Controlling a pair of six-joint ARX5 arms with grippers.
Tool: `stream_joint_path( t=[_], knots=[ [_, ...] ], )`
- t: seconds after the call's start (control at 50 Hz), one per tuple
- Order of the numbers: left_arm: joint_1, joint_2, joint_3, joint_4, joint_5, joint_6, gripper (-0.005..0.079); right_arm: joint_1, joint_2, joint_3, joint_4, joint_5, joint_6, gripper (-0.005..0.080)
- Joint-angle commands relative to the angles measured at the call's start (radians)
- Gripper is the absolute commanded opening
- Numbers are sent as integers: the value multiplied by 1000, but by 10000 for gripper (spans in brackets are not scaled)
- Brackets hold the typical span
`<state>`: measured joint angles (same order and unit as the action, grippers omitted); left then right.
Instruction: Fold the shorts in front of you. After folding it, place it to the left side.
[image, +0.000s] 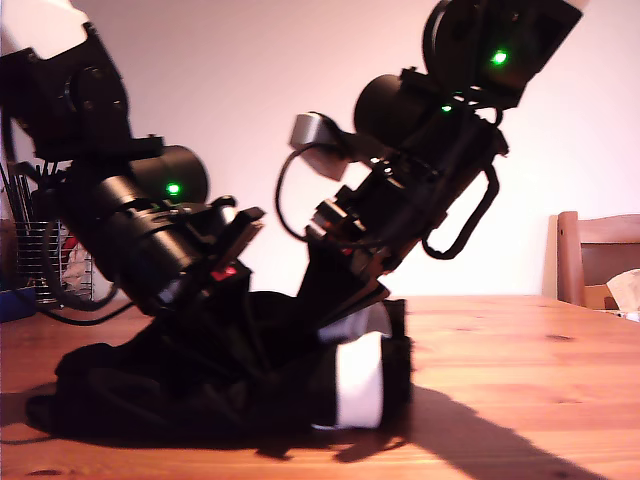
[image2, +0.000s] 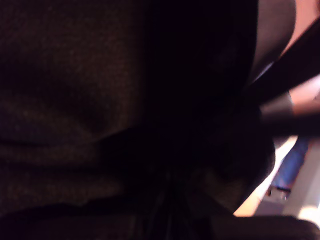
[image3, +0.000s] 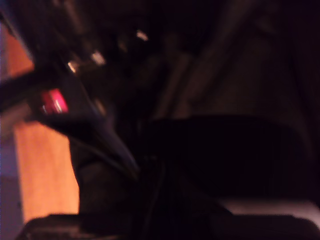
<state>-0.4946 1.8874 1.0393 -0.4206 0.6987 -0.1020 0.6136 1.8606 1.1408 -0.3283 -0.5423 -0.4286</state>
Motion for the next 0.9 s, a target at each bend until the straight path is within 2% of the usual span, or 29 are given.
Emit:
stream_joint_path(
  t=[0.0,0.32,0.52,0.7,0.88],
  knots=[
    [-5,5,-29,-9,4,6,-21,15,39,7,0,0,-25,-11],
    [-5,5,-29,-80,4,51,-21,13,46,7,50,125,-113,-11],
    [-6,5,-30,-90,3,52,-21,-8,46,14,149,177,-130,-11],
    [-6,5,-31,-126,-1,69,-21,-22,46,32,188,270,-206,-11],
    [-6,5,-32,-137,0,84,-21,-57,46,66,200,292,-231,-11]
  ],
)
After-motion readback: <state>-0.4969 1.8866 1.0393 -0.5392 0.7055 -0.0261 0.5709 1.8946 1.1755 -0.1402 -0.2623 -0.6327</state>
